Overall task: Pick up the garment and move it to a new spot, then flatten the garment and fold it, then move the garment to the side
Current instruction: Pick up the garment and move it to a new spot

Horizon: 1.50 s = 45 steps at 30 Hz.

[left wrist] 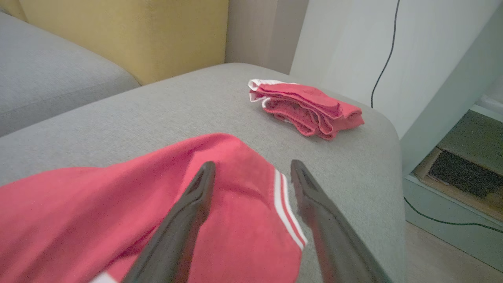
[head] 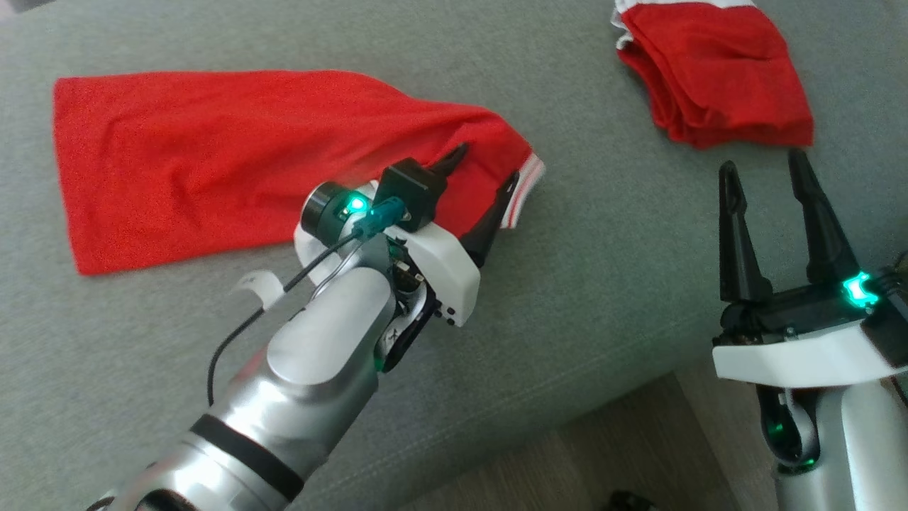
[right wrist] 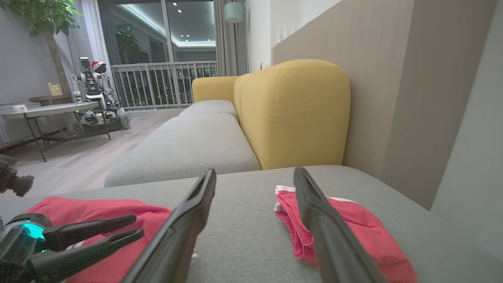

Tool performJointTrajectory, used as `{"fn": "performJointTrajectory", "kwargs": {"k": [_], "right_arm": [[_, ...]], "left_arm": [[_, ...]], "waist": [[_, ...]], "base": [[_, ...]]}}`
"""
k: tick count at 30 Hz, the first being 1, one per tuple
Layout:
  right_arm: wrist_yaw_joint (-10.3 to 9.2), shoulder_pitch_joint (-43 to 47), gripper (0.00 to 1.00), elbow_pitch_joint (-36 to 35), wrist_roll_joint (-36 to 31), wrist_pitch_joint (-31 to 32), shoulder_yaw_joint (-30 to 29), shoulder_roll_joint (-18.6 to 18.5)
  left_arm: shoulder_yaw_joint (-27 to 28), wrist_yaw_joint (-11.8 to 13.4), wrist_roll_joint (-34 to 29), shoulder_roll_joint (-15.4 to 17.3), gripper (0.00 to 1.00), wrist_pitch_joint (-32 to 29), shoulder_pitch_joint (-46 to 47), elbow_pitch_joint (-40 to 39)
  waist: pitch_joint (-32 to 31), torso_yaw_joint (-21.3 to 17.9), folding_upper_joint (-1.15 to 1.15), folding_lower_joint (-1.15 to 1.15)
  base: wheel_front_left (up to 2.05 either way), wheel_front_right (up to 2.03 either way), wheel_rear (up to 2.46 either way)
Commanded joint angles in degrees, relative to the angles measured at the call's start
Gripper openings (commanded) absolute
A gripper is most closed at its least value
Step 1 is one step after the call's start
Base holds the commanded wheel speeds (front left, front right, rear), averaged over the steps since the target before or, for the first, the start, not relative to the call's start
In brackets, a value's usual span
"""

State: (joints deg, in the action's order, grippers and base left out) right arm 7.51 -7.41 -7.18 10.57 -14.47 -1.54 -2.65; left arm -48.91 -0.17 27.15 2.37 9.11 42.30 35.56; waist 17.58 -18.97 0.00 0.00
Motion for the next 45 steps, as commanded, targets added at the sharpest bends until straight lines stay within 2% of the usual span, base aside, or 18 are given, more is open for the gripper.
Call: {"fn": "performJointTrajectory", "kwargs": {"k": [1,4,6,9,14,18,23,31,45], "right_arm": [[-0.02,-0.18,1.0,-1.98,-0.14,-0.52,1.11,-0.22],[-0.02,0.4,1.0,-1.44,-0.31,-0.52,0.62,-0.22],[-0.02,0.97,1.0,-1.18,-0.47,-0.52,0.13,-0.22],[-0.02,1.94,1.0,-0.67,-1.23,-0.52,-0.1,-0.22],[-0.02,2.98,1.0,-0.19,-3.39,-0.52,-0.19,-0.22],[-0.02,3.91,1.0,0.84,-4.11,-0.52,-0.94,-0.22],[-0.02,5.81,1.0,2.53,-4.72,-0.52,-2.51,-0.22],[-0.02,10.67,1.0,4.65,-5.65,-0.52,-4.61,-0.22],[-0.02,12.95,1.0,5.47,-5.56,-0.52,-4.93,-0.22]], "left_arm": [[1.14,0.5,-0.38,0.52,1.0,1.65,2.47,-2.16],[0.89,1.25,-1.02,0.8,1.0,4.1,0.87,-3.58],[1.59,2.74,-2.01,2.07,1.0,5.22,-1.04,-5.78],[4.24,6.28,-3.36,4.32,1.0,5.8,-5.43,-11.31],[13.26,14.02,-6.84,6.23,1.0,5.86,-16.1,-26.0],[19.1,16.82,-10.49,6.06,1.0,5.87,-24.45,-33.87],[23.73,16.81,-14.39,5.48,1.0,5.88,-32.6,-37.07],[26.91,14.33,-19.6,4.39,1.0,5.88,-41.06,-37.78],[28.79,10.42,-21.93,1.51,1.0,5.88,-44.73,-36.26]], "waist": [[-1.33,1.47,0.0,0.0],[-3.5,3.77,0.0,0.0],[-4.8,5.86,0.0,0.0],[-6.43,9.28,0.0,0.0],[-8.62,15.05,0.0,0.0],[-10.34,19.19,0.0,0.0],[-13.0,22.6,0.0,0.0],[-17.63,25.13,0.0,0.0],[-19.77,26.0,0.0,0.0]], "base": [[0.0,0.0,0.0],[0.0,0.0,0.0],[0.0,0.0,0.0],[0.0,0.0,0.0],[0.0,0.0,0.0],[0.0,0.0,0.0],[0.0,0.0,0.0],[0.0,0.0,0.0],[0.0,0.0,0.0]]}}
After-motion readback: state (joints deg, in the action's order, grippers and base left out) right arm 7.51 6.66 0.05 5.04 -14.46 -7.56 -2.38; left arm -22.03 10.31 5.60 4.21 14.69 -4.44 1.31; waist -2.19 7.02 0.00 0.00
